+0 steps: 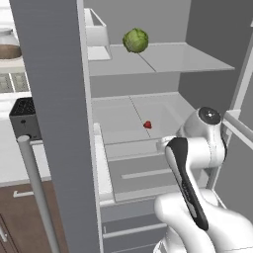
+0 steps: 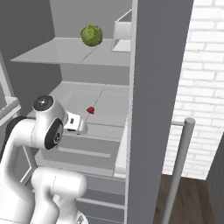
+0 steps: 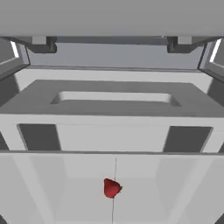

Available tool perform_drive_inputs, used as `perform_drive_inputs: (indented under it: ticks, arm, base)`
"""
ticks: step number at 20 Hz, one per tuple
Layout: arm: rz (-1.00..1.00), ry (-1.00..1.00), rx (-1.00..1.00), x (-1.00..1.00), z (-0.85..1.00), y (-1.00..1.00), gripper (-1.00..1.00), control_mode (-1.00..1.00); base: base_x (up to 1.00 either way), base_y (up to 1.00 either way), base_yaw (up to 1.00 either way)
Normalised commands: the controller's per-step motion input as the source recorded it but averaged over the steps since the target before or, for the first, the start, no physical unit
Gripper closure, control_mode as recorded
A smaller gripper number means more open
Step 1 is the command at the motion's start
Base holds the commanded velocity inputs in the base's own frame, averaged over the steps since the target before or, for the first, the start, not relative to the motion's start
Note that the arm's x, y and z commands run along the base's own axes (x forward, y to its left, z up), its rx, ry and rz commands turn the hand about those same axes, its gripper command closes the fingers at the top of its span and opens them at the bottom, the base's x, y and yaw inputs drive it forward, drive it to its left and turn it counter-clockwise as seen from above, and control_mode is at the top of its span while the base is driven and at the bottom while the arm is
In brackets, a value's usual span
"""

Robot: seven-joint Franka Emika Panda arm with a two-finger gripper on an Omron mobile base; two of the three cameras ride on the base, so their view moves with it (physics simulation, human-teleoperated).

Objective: Take the strawberry from the fridge and place it on top of the pancake, located on the dining counter.

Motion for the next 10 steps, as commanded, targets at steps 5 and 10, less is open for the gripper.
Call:
perform_drive_inputs:
  ticks: [5,10]
  arm:
    - [0.0,-0.23,0.0,0.4,0.5,-0.07,-1.0,-1.0]
    - [-0.01,-0.02,-0.01,0.68,0.41,0.0,-1.0,-1.0]
  base:
    - [0.0,0.0,0.0]
    - [0.0,0.0,0.0]
